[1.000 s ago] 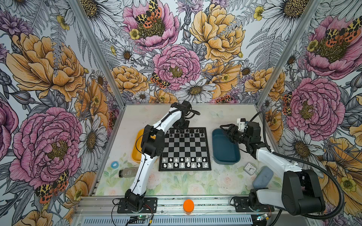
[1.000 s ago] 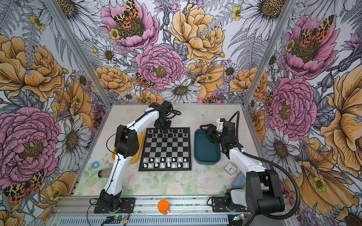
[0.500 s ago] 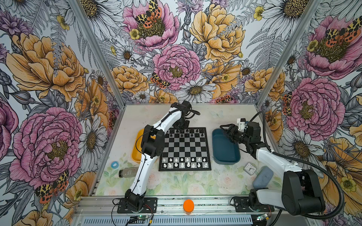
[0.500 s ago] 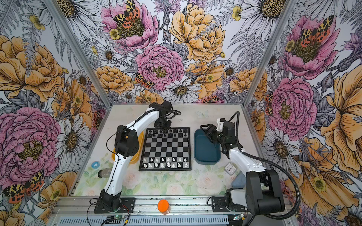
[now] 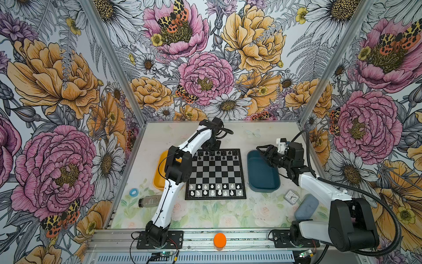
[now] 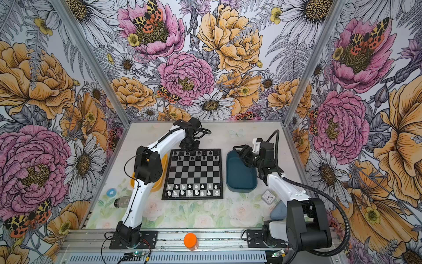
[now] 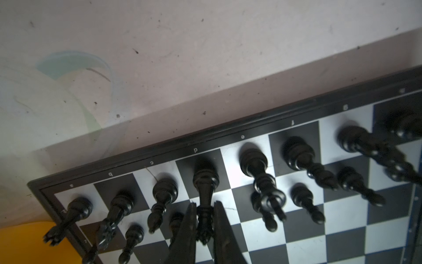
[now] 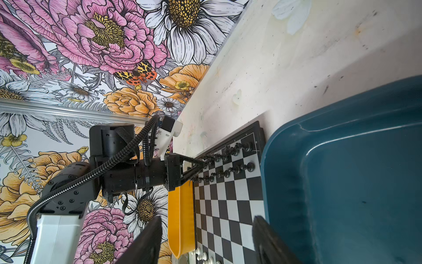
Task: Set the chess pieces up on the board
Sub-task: 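Lower the black piece onto an empty far-row square with the left gripper, then open the left gripper to release the black piece on the square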
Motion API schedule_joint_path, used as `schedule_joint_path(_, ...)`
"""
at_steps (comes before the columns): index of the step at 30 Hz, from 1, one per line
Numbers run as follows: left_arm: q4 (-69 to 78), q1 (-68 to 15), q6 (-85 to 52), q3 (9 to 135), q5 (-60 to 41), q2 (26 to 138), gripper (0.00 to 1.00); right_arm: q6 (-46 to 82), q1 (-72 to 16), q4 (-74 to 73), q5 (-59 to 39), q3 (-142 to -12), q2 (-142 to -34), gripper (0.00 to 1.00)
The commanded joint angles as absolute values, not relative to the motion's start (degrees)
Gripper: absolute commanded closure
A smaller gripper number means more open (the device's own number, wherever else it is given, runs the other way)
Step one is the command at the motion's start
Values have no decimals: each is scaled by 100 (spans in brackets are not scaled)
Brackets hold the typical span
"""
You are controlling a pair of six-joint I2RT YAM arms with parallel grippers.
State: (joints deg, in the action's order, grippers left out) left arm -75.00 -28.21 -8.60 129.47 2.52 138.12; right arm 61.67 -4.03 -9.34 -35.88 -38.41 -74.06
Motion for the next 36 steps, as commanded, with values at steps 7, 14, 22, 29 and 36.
schedule_joint_path(7,-7541,-2758,-824,13086,370,13914,89,6183,-347,-1090,-3656,-3841,-7479,35)
schedule_joint_path(14,-7541,-2747,-817,13096,382,13920,83,6183,-350,-1099,-3656,-3844,-7488,35)
schedule_joint_path(22,-7541,-2764,-826,13148,378,13923,79,6171,-343,-1107,-3671,-3850,-7497,35)
schedule_joint_path(29,-7541,-2767,-834,13162,378,13913,77,6179,-342,-1107,-3674,-3852,-7494,35)
schedule_joint_path(36,-7563,-2771,-826,13189,382,13896,75,6177,-337,-1107,-3670,-3841,-7482,35)
